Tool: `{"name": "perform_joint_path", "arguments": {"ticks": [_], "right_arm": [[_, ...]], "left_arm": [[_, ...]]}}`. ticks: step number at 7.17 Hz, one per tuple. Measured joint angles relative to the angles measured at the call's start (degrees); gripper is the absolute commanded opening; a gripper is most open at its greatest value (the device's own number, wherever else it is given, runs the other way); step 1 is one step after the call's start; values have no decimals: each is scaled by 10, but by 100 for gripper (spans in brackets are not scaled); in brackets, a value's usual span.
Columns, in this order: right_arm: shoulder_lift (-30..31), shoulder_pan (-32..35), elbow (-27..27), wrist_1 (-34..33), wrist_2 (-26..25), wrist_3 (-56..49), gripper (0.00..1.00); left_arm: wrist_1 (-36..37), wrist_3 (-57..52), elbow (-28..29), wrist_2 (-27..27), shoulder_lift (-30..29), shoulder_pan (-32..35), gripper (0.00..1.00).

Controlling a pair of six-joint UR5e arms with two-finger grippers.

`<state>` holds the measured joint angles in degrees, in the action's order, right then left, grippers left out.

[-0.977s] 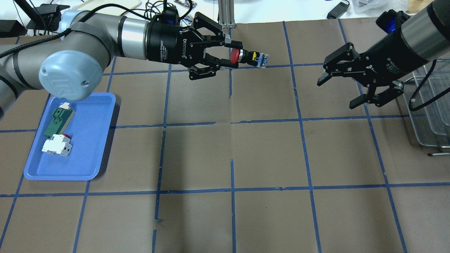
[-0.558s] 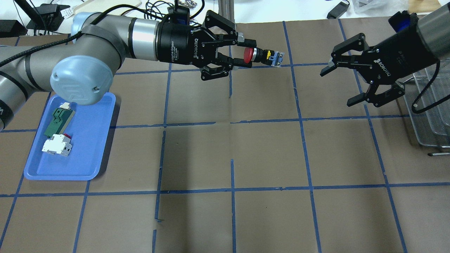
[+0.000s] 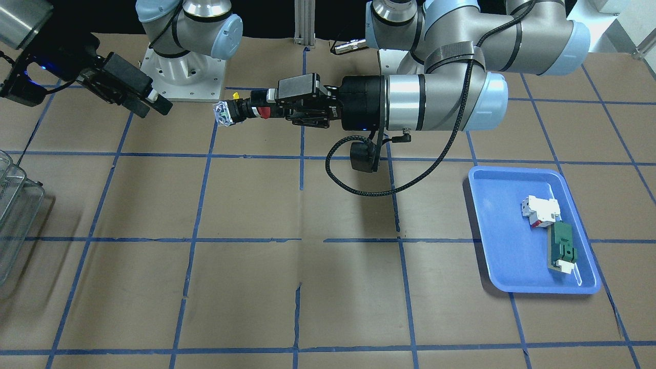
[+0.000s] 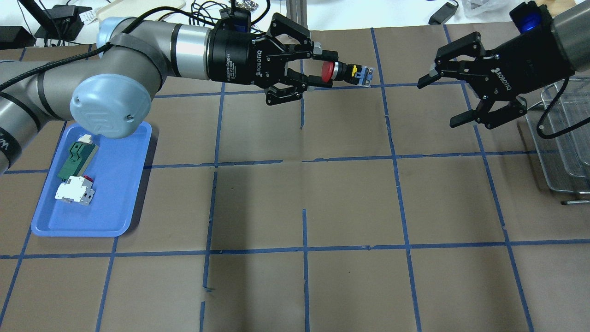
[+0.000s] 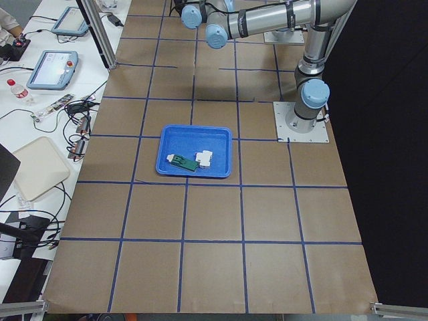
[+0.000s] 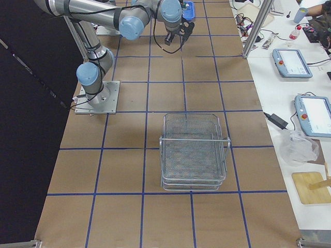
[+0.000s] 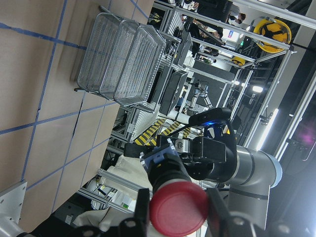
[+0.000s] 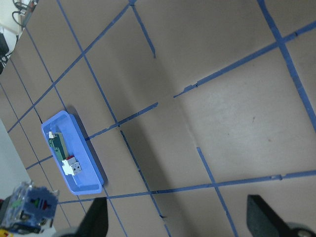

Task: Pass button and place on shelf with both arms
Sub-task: 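Hold the button block up with the left gripper while the right gripper approaches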

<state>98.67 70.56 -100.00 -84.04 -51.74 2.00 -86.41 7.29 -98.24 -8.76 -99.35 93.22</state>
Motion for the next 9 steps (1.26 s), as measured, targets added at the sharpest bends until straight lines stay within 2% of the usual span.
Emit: {"name": "perform_joint_path", "arguments": {"ticks": [2, 6, 9], "right_arm": [[22, 0, 1, -13, 3, -101, 100], [53, 2, -4, -34, 44, -442, 100], [79, 6, -23, -34, 54, -675, 100]], "left_arm": [[14, -1, -1, 3, -7, 8, 0], [30, 0, -1, 3, -8, 20, 0], [32, -1, -1, 2, -8, 20, 0]]}}
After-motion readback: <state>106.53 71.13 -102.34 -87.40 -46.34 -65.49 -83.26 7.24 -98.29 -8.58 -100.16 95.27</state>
